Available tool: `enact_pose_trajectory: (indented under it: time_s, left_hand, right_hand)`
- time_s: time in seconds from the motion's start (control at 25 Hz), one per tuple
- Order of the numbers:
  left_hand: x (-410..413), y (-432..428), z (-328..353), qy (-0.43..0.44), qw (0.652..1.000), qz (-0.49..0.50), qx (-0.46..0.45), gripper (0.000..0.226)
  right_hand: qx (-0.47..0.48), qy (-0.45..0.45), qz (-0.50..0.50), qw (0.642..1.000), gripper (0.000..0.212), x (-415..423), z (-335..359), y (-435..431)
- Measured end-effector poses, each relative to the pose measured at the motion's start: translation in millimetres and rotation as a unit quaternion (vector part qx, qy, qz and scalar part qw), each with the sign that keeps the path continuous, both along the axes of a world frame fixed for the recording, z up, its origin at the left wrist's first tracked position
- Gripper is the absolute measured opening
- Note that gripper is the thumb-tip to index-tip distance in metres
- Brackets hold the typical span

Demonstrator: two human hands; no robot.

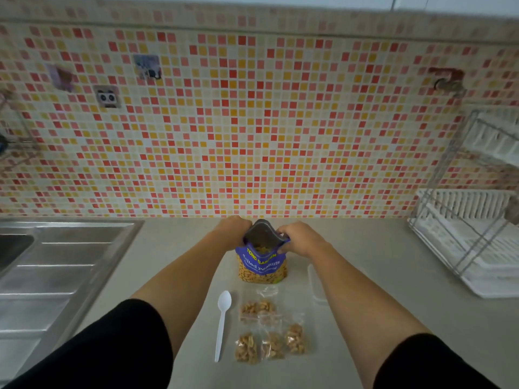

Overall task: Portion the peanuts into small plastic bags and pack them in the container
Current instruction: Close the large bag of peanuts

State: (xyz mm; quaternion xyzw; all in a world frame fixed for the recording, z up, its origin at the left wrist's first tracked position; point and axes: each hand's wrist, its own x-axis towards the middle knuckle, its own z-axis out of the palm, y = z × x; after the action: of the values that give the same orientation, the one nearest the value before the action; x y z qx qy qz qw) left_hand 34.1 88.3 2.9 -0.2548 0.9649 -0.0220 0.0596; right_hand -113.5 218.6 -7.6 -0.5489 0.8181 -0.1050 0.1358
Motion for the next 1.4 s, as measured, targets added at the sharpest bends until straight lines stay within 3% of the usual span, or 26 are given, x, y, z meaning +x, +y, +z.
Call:
enact_pose_trajectory:
  time_s: [0.16,0.32,0.56,0.76,0.96,1.28,1.4]
  left_hand:
    - [11.7,-6.3,-3.1,0.002,1.0,0.011,-0.007,0.025]
    - [16.1,-7.2,-4.2,0.017,0.999,0.044,0.018,0.023]
    - [2.2,1.8,-10.5,-0.038,0.996,0.057,-0.063,0.03]
    - [-30.6,11.8,-11.3,0.04,0.997,-0.008,0.069,0.027]
    - [-39.6,12.6,-16.0,0.041,0.998,0.007,0.037,0.023]
    - [-59.7,23.7,-23.7,0.169,0.977,-0.005,0.13,0.024]
    - [-68.1,30.4,-25.4,0.142,0.983,-0.008,0.114,0.025]
  right_hand:
    - [-0.008,0.036,-0.03,0.999,0.017,-4.8,-3.8,8.5]
    - [-0.087,-0.054,-0.111,0.989,0.019,-9.5,-17.2,12.5]
    - [-0.153,-0.158,-0.152,0.964,0.02,-13.3,-31.0,12.7]
    - [-0.168,-0.172,-0.142,0.96,0.02,-17.6,-35.1,13.4]
    - [-0.18,-0.202,-0.162,0.949,0.019,-23.1,-38.5,12.5]
    - [-0.222,-0.274,-0.202,0.914,0.018,-24.4,-44.6,11.8]
    - [-0.214,-0.26,-0.199,0.92,0.018,-24.9,-46.0,12.7]
